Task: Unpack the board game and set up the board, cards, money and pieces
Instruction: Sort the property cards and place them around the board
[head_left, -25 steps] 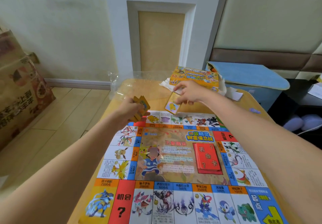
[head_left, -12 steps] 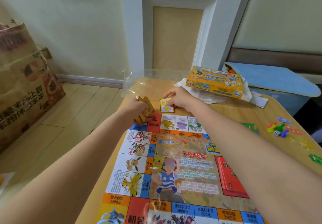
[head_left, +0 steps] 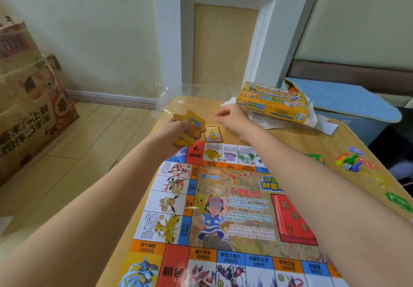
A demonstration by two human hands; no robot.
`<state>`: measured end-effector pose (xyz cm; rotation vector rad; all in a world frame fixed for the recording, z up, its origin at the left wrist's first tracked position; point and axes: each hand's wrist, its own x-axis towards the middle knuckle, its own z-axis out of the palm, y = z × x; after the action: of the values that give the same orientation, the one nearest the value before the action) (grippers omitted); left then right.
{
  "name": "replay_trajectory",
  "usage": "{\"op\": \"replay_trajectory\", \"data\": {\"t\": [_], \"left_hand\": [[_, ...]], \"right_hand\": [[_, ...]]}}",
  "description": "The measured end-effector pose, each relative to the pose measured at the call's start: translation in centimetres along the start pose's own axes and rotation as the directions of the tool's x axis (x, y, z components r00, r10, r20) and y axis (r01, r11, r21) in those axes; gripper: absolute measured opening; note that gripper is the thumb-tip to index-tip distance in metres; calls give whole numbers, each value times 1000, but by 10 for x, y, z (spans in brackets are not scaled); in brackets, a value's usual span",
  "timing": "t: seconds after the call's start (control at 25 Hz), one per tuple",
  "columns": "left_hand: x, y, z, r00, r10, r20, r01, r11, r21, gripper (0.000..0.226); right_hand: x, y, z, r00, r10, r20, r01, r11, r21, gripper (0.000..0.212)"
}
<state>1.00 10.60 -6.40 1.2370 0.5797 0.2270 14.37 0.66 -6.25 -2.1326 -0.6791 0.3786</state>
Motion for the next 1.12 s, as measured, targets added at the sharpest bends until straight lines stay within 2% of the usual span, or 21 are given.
{"op": "replay_trajectory", "data": {"t": [0.04,0.12,0.16,0.24,0.4,0.44,0.52,0.56,0.6,0.64,0.68,0.72,0.76,0.8,0.88,0.96,1.0,1.04,1.12], "left_hand": [[-3,-1,2,999,-8,44,9,999,-38,8],[-9,-3,8,996,-20,83,26,997,-76,5],[-12,-2,11,996,-18,87,27,995,-97,5],[-22,1,20,993,-15,119,29,993,-112,6],[-43,8,27,977,-43,210,92,969,-228,18],[-45,9,26,976,-54,212,104,968,-230,19],[-49,10,25,973,-88,212,131,971,-199,19],[-50,9,26,971,-111,211,150,972,-179,21],[-52,9,27,971,-125,204,162,971,-178,21],[-56,9,30,972,-122,200,163,966,-201,21],[-59,10,33,976,-105,189,146,966,-215,19],[-61,11,35,982,-82,170,116,972,-204,17],[-64,11,36,987,-58,151,82,983,-163,14],[-66,11,36,991,-38,128,53,992,-116,10],[-66,10,32,995,-19,102,27,997,-77,1],[-66,10,30,995,-20,99,25,998,-51,11],[-66,12,29,994,-19,109,25,999,-45,10],[-68,13,30,992,-16,125,23,998,-50,4],[-70,15,33,990,4,142,8,997,-82,8]], "right_hand": [[-6,-5,-6,1000,9,6,-9,984,177,13],[-24,-15,-22,985,9,171,-87,887,454,19],[-33,-18,-29,971,-12,240,-104,879,465,18],[-53,-21,-39,964,-51,261,-57,919,390,12],[-74,-21,-60,974,-96,204,13,927,375,17],[-77,-20,-65,982,-108,154,44,928,371,16],[-81,-19,-72,978,-175,-111,201,935,293,13],[-84,-18,-71,923,-273,-273,328,927,181,10],[-89,-17,-69,835,-423,-352,459,888,22,7],[-96,-15,-65,742,-591,-317,573,804,-158,5],[-103,-9,-58,655,-725,-211,659,686,-310,3],[-108,-2,-52,611,-787,-87,706,591,-390,2],[-113,3,-48,617,-787,10,721,560,-408,5],[-116,6,-48,648,-758,69,716,577,-393,9],[-121,4,-53,741,-668,71,660,705,-259,11],[-124,-8,-60,868,-491,-70,493,870,6,10],[-124,-14,-64,914,-382,-138,399,908,130,13],[-124,-19,-67,946,-284,-155,314,922,228,15],[-125,-24,-68,988,-152,-32,153,912,381,17]]}}
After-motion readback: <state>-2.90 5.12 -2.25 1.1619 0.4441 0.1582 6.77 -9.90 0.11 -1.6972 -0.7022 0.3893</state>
